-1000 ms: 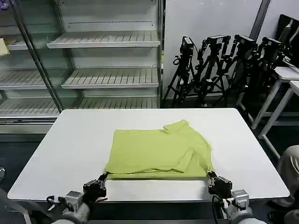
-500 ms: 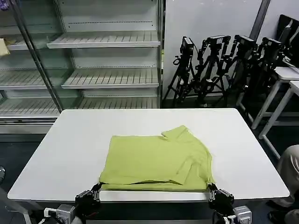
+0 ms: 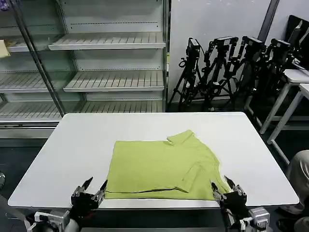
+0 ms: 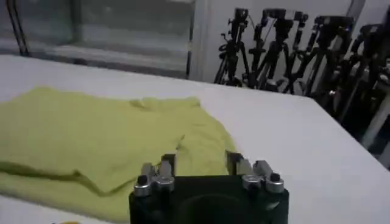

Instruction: Fold and organize the clothes.

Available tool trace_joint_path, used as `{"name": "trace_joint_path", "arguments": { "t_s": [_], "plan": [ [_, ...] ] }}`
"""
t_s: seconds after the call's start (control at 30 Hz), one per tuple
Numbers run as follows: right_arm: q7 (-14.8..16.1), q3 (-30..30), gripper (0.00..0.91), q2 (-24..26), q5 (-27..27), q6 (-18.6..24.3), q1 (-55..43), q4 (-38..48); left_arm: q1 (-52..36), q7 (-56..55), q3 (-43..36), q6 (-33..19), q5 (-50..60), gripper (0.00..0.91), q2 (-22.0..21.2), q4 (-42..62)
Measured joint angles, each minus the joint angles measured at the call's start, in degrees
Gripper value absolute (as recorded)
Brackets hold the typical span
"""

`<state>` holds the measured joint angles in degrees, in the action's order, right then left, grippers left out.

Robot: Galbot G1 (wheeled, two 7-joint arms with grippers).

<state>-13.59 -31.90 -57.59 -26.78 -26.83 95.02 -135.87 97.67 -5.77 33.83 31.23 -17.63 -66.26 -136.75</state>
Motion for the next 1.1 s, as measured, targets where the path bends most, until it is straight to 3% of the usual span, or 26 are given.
{"name": "trace_joint_path", "arguments": {
  "t_s": [0.37, 0.67, 1.1],
  "plan": [
    [-5.2, 11.0, 0.907, -1.8, -5.1, -3.9, -25.8, 13.6, -12.2, 2.3, -2.9, 0.3, -3.8, 0.907, 4.7, 8.4],
    [-7.3, 20.5, 0.907, -5.4, -6.0, -5.2, -44.3, 28.6, -25.7, 3.1, -7.7, 1.1, -8.6, 0.907, 9.3, 19.2],
    [-8.1, 26.7, 0.907, -10.0, -6.6, -6.0, -58.8, 46.7, -43.4, 4.8, -16.1, 1.6, -12.6, 0.907, 10.3, 35.2]
  ]
}}
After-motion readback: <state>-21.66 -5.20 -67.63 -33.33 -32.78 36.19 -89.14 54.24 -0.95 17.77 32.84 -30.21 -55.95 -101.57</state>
